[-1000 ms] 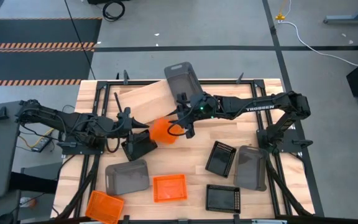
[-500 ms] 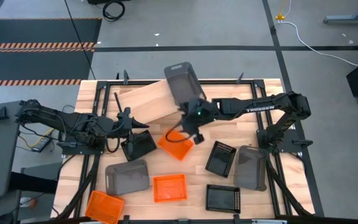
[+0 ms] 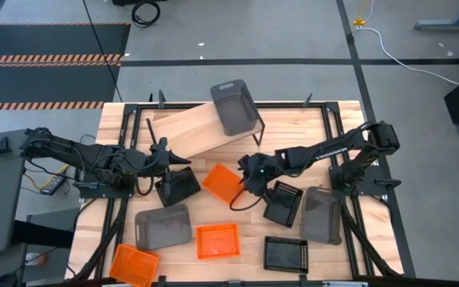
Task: Stack baskets on shelf by color
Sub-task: Put the top right orange bin on the shelf
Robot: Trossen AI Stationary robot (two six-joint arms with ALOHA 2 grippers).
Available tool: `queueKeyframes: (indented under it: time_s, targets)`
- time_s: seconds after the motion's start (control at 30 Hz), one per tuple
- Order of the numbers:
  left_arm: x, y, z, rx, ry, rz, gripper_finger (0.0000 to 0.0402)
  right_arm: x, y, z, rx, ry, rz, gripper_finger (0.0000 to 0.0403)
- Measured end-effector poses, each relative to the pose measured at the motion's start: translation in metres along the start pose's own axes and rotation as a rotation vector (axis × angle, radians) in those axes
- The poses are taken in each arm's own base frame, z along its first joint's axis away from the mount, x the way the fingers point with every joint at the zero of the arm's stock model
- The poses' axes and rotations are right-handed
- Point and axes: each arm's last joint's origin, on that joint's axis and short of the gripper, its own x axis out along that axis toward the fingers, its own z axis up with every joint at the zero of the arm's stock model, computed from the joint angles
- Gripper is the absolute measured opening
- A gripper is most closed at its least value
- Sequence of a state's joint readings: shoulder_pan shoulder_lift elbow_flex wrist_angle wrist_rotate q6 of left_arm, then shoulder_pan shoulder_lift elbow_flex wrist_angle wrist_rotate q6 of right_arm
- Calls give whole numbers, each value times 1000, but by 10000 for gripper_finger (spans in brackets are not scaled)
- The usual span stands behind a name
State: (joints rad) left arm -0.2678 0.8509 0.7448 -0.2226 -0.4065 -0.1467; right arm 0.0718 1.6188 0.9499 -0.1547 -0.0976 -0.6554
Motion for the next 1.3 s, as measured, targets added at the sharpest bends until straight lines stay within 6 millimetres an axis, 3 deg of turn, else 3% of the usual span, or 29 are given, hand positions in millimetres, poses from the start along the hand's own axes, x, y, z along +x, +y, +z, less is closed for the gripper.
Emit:
queueKeyframes:
  time_s: [0.3, 0.63, 1.07, 1.2, 1.3]
  targets:
    - [0, 0, 0, 0, 0, 0, 149, 4, 21, 4, 36, 0, 49, 135]
    - [0, 0, 0, 0, 0, 0, 149, 10, 17, -3, 57, 51, -1, 135]
    - [0, 0, 0, 0, 0, 0, 149, 58, 13, -11, 106, 151, -13, 133]
    - [0, 0, 0, 1, 2, 0, 149, 66, 13, -5, 87, 182, -1, 114]
    - [0, 0, 0, 0, 1, 0, 149, 66, 11, 7, 70, 175, -18, 77]
